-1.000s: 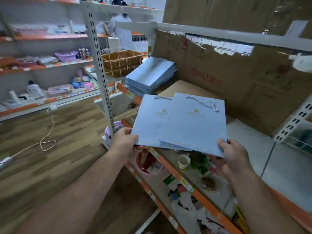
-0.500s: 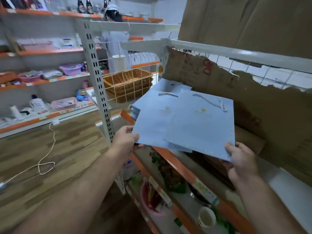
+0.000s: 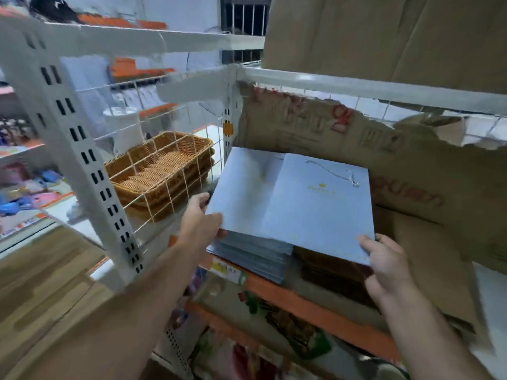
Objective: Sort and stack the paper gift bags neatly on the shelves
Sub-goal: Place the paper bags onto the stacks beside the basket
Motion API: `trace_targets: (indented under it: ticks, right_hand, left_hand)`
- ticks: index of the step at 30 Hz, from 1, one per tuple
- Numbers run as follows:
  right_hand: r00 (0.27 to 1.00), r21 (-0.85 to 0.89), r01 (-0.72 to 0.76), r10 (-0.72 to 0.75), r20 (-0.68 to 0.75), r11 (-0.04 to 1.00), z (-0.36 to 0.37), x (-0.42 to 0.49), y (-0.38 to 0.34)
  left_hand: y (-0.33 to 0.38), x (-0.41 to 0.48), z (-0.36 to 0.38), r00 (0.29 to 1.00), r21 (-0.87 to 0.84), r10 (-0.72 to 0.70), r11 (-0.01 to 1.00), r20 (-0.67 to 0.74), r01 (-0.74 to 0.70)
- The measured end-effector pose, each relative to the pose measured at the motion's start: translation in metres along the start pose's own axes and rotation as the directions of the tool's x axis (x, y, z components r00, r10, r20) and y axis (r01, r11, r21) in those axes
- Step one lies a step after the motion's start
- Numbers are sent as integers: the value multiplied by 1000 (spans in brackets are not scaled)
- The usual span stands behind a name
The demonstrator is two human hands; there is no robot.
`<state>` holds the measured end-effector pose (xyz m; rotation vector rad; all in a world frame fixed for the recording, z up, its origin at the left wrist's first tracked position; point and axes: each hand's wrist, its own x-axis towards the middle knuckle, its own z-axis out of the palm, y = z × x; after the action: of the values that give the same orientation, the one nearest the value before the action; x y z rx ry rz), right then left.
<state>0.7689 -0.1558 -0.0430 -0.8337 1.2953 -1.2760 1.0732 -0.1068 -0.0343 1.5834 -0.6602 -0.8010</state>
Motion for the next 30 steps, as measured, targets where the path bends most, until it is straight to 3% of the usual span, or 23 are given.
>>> trace_targets:
  ticks: [3, 6, 9, 12, 16, 24, 30]
  right_hand:
    - [997, 13, 4, -3, -75, 1000, 20, -6, 6]
    - [989, 20, 9, -6, -145, 1000, 32, -11, 14]
    - [986, 8, 19, -17, -166, 1000, 38, -17, 13]
    - [984, -16, 40, -43, -176, 999, 40, -19, 10]
    - [991, -33, 25, -29, -134, 999, 40, -16, 12]
    - [997, -3, 0, 0, -71, 1000, 39, -8, 25]
    - [994, 16, 6, -5, -105, 1000, 41, -19, 20]
  left_hand:
    - [4, 17, -14, 979, 328, 127, 928, 161, -174]
    - [0, 33, -20, 921, 610, 219, 696, 323, -380]
    - [-4, 42, -17, 883, 765, 199, 441, 426, -469]
    - [-1, 51, -11, 872, 812, 119, 324, 474, -485]
    - [3, 55, -10, 859, 798, 78, 336, 506, -501]
    - [-2, 44, -13, 835, 757, 143, 361, 532, -544]
    - [-6, 53, -29, 804, 665, 128, 496, 580, -558]
